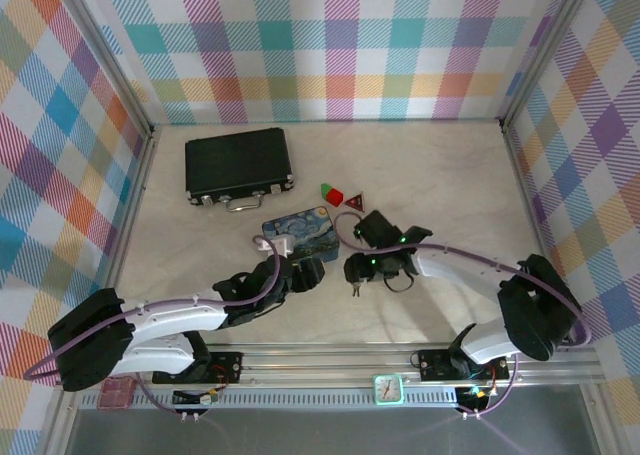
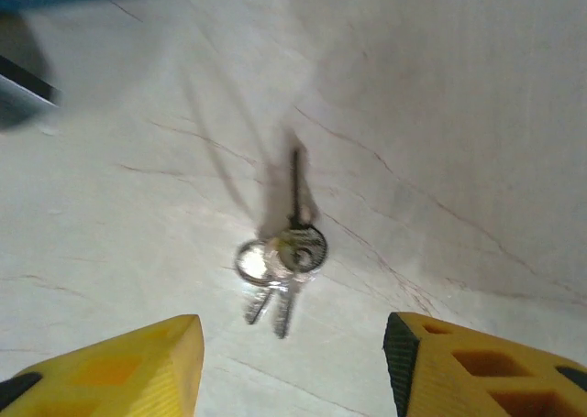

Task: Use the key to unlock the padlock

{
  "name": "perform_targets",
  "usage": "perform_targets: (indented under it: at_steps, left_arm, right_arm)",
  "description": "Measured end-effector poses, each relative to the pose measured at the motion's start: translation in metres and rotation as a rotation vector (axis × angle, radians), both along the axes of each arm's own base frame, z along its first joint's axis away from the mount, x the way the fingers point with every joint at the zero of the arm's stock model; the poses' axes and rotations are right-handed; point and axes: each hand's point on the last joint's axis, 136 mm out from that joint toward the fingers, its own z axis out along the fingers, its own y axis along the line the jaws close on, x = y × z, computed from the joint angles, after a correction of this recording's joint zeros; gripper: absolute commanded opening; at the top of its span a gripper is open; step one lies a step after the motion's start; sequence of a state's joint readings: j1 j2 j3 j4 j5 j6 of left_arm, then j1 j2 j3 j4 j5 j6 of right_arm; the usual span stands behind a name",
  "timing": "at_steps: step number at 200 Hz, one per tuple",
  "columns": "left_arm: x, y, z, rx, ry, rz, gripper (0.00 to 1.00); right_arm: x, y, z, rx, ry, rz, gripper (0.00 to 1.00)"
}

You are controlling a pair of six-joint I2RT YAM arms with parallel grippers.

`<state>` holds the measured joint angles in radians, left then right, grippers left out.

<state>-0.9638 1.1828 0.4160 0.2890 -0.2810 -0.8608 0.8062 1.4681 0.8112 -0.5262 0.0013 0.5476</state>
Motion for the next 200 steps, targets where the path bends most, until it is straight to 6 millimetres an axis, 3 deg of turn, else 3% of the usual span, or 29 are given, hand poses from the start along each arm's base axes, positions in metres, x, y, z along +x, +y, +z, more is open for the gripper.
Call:
perform_targets:
  at_steps: [22,57,80,109,140,165,200]
  left_arm:
    - [0.005,0.004,0.006,-0.031,-0.003,0.035,0.74]
    - [0.007,0.017,0.041,-0.129,-0.044,0.086,0.78]
    - [0.011,0.035,0.067,-0.196,-0.080,0.135,0.80]
    - [0.012,0.057,0.084,-0.230,-0.107,0.187,0.80]
    - [0.012,0.065,0.087,-0.224,-0.115,0.199,0.80]
    - [0.011,0.058,0.080,-0.203,-0.101,0.165,0.80]
    - [0.012,0.035,0.067,-0.181,-0.052,0.080,0.79]
  right_arm:
    - [-0.002,0.001,-0.011,-0.046,0.002,-0.004,0.55]
    - [0.002,0.007,-0.022,-0.114,0.004,-0.009,0.48]
    - [0.005,0.005,-0.025,-0.164,0.007,-0.021,0.36]
    - [0.009,0.005,-0.024,-0.171,-0.010,-0.042,0.18]
    - [0.014,0.013,-0.021,-0.133,-0.047,-0.022,0.00]
    - [0.023,0.016,-0.013,-0.074,-0.085,0.001,0.00]
    - [0.034,-0.001,0.002,0.049,-0.083,0.012,0.00]
